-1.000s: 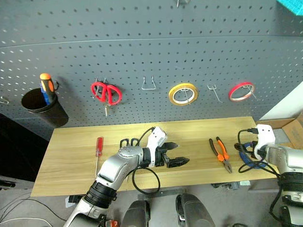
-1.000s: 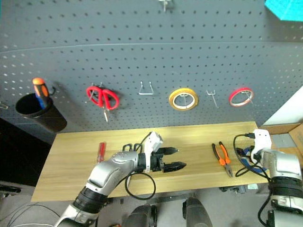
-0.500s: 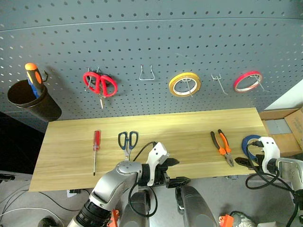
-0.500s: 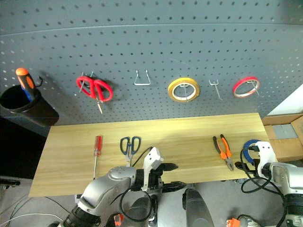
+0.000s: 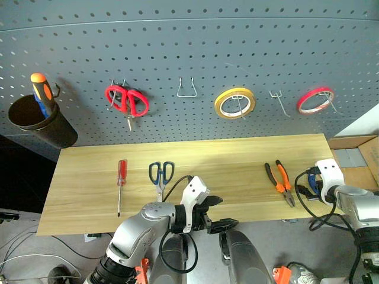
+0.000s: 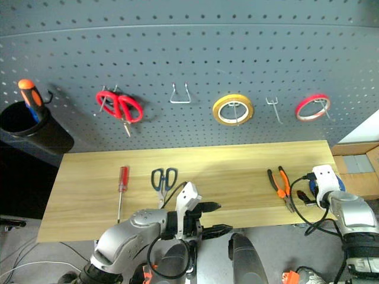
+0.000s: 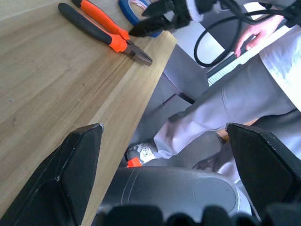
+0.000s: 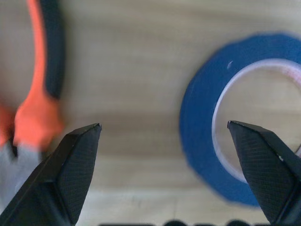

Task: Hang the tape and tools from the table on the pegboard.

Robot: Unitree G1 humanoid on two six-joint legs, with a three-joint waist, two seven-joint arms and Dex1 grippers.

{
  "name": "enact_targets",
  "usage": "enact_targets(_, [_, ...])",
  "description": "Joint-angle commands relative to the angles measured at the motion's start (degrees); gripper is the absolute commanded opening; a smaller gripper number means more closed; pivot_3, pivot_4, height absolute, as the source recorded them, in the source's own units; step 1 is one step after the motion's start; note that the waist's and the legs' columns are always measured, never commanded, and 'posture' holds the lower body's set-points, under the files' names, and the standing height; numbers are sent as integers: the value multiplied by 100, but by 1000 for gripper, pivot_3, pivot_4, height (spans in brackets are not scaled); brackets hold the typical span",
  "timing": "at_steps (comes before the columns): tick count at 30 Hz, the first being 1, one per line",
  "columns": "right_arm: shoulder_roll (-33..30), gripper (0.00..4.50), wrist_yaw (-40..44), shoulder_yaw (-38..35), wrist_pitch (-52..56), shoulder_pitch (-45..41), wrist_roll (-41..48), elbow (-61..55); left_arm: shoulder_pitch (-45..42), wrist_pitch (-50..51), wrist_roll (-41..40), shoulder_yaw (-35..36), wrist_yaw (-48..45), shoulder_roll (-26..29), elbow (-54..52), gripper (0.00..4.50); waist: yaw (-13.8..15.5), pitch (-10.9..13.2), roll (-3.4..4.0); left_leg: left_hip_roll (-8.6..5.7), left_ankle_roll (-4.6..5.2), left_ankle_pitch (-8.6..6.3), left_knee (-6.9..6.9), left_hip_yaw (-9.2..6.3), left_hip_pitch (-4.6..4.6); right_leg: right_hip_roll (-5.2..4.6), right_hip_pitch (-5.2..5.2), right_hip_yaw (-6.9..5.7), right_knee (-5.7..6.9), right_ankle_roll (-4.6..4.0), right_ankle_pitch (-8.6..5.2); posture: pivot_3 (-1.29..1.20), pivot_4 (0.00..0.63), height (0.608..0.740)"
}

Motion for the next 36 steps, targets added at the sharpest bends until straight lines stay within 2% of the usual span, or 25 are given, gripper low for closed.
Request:
enact_targets(1, [-83, 4475, 17, -28, 92, -85, -86, 241, 101, 28, -134, 52, 32, 24, -297, 4500, 3, 3, 1, 0, -10, 6, 0, 0, -1, 0, -1, -1, 0, 0, 0, -114, 396, 740])
enact_targets(5, [-24, 4475, 120, -178, 336, -227, 56, 315, 144, 42, -172, 143, 54, 61, -306, 4500, 9, 10, -1, 0, -12, 6, -4, -3, -7, -1, -2, -3, -8, 0, 0, -113, 397, 740])
enact_targets(13, [313, 4475, -534, -1033, 1036, -1081, 298, 1379, 259, 72, -182, 275, 255, 47, -437, 4500, 5, 54, -18, 0, 4, -3, 0, -1, -7, -4, -2, -1, -6, 2, 2, -102, 402, 740])
enact_targets(16, [298, 3886, -569, -993, 951, -1221, 221, 1623, 310, 110, -204, 340, 311, 68, -508, 4500, 9, 63, -19, 0, 4, -3, -1, -1, -8, -4, -2, -2, -7, 2, 3, -94, 406, 740])
enact_targets(26, [347, 470, -569, -769, 1098, -928, 144, 1222, 329, 133, -245, 417, 438, 86, -548, 4500, 45, 65, -22, -2, 5, -4, -1, -2, -14, -6, -1, -3, -17, 5, 4, -91, 414, 740])
enact_targets(33, [285, 385, -612, -905, 965, -747, 207, 771, 290, 75, -298, 606, 430, 186, -452, 4500, 46, 66, -21, -2, 3, -3, -2, -4, -14, -6, -2, -4, -18, 5, 3, -105, 398, 740])
enact_targets(36, [291, 385, -741, -1168, 1296, -589, 324, 43, 241, 40, -352, 809, 406, 273, -418, 4500, 43, 66, -10, -2, -13, 5, -4, -3, -19, -6, -7, -5, -18, 5, 3, -122, 372, 740])
